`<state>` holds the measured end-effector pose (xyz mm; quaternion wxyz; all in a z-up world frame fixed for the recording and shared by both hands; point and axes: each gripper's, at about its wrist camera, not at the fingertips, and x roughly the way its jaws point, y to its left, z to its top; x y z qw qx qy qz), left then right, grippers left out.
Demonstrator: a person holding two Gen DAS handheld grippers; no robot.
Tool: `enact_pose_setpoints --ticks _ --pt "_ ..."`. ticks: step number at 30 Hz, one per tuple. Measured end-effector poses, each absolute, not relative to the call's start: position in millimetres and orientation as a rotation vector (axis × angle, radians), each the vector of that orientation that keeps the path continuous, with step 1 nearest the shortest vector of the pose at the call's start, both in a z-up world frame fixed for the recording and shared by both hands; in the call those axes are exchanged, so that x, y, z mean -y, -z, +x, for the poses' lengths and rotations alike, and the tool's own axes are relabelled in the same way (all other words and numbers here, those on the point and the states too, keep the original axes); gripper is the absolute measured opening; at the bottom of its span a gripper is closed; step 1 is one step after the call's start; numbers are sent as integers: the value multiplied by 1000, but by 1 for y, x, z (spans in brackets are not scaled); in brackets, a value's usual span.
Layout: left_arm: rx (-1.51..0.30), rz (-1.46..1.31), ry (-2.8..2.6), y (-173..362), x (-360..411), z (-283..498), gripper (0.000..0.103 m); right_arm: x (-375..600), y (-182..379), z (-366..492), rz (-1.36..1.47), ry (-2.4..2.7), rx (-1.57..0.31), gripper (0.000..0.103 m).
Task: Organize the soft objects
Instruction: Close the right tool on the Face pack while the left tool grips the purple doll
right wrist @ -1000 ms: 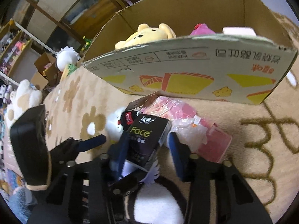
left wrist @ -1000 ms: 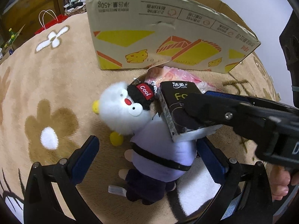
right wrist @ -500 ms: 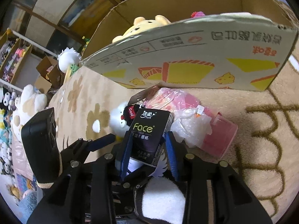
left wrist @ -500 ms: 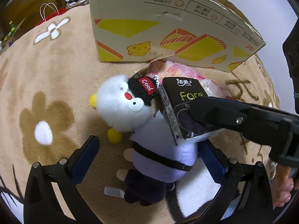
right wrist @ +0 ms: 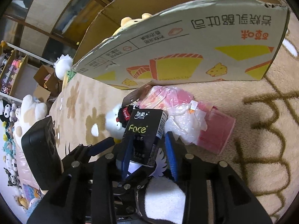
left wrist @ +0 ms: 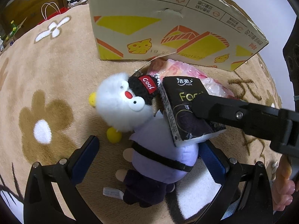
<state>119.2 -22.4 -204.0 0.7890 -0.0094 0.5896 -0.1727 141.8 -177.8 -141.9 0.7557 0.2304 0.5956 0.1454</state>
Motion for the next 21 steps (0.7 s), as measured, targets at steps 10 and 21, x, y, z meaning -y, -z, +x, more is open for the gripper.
enact_pose_setpoints --ticks 10,21 --pt "-1271 -8 368 206 25 119 103 184 141 141 554 -317 -1286 28" --pt "-1275 -13 365 208 29 115 103 193 127 138 451 -247 -1242 24"
